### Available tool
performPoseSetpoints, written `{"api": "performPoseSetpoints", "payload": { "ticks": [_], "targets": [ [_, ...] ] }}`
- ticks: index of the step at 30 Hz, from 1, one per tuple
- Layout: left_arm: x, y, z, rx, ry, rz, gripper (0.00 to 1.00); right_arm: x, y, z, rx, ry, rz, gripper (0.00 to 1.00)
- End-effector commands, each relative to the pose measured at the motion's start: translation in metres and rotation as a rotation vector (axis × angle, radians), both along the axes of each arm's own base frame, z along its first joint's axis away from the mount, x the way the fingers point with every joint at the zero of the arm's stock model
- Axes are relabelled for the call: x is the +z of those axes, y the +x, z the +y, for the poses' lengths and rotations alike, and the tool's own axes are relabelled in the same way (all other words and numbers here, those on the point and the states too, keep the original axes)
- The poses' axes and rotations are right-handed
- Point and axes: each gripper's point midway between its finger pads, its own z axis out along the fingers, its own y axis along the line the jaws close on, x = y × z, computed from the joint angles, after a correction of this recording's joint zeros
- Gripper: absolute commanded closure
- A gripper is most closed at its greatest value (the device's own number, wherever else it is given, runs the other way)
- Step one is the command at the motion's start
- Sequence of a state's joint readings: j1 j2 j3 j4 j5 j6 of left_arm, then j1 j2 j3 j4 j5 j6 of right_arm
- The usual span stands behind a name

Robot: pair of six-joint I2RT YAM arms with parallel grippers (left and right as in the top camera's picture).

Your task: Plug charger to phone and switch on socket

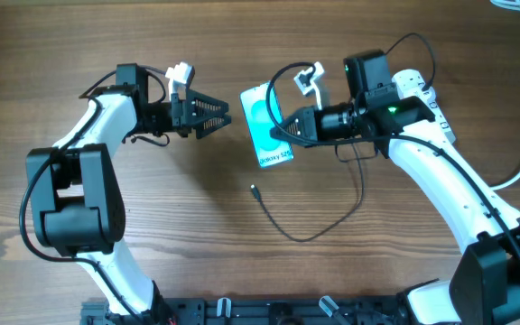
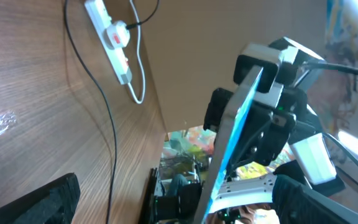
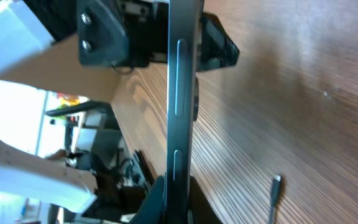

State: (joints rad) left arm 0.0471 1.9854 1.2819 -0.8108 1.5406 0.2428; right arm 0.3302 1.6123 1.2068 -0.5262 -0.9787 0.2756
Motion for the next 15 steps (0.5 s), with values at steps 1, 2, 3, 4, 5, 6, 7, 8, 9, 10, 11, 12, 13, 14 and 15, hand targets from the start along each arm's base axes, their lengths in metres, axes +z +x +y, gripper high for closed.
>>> {"api": "performPoseSetpoints", "payload": {
  "ticks": [1,2,3,4,5,6,7,8,9,10,11,12,13,14,15],
  "targets": [
    [0.023,-0.005,0.000,-0.003,-0.032,-0.087,0.00,0.034,0.001,0.006,-0.005,0.089,0.006,0.96],
    [0.031,-0.007,0.000,-0.003,-0.031,-0.108,0.00,0.035,0.002,0.007,-0.009,0.092,0.006,0.96],
    [0.041,-0.010,0.000,-0.003,-0.029,-0.137,0.00,0.035,0.002,0.007,-0.010,0.093,0.007,0.96],
    [0.050,-0.013,0.000,-0.004,-0.028,-0.162,0.00,0.035,0.002,0.007,-0.011,0.093,0.010,0.96],
    [0.063,-0.018,-0.001,-0.005,-0.026,-0.198,0.00,0.035,0.002,0.007,-0.011,0.094,0.009,0.96],
    [0.076,-0.023,-0.001,-0.005,-0.025,-0.226,0.00,0.036,0.002,0.008,-0.010,0.097,0.006,0.96],
    [0.085,-0.026,-0.001,-0.005,-0.024,-0.234,0.00,0.038,0.002,0.010,-0.007,0.104,0.008,0.96],
    [0.094,-0.030,-0.002,-0.007,-0.024,-0.236,0.00,0.043,0.001,0.015,0.001,0.123,0.010,0.96],
    [0.097,-0.033,-0.003,-0.011,-0.024,-0.238,0.00,0.046,0.001,0.019,0.006,0.136,0.006,0.96],
    [0.099,-0.034,-0.004,-0.015,-0.025,-0.231,0.00,0.050,0.000,0.022,0.014,0.151,0.001,0.96],
    [0.100,-0.036,-0.007,-0.023,-0.026,-0.229,0.00,0.056,-0.001,0.028,0.025,0.174,-0.003,0.96],
    [0.099,-0.036,-0.007,-0.023,-0.023,-0.230,0.00,0.059,-0.002,0.031,0.030,0.183,-0.002,0.96],
    [0.098,-0.035,-0.007,-0.021,-0.018,-0.231,0.00,0.063,-0.004,0.034,0.044,0.199,0.000,0.96],
    [0.097,-0.034,-0.005,-0.014,-0.007,-0.234,0.00,0.066,-0.006,0.035,0.055,0.214,0.001,0.96],
    [0.096,-0.031,-0.001,-0.001,0.000,-0.238,0.00,0.069,-0.006,0.036,0.061,0.224,0.003,0.96]
  ]
}}
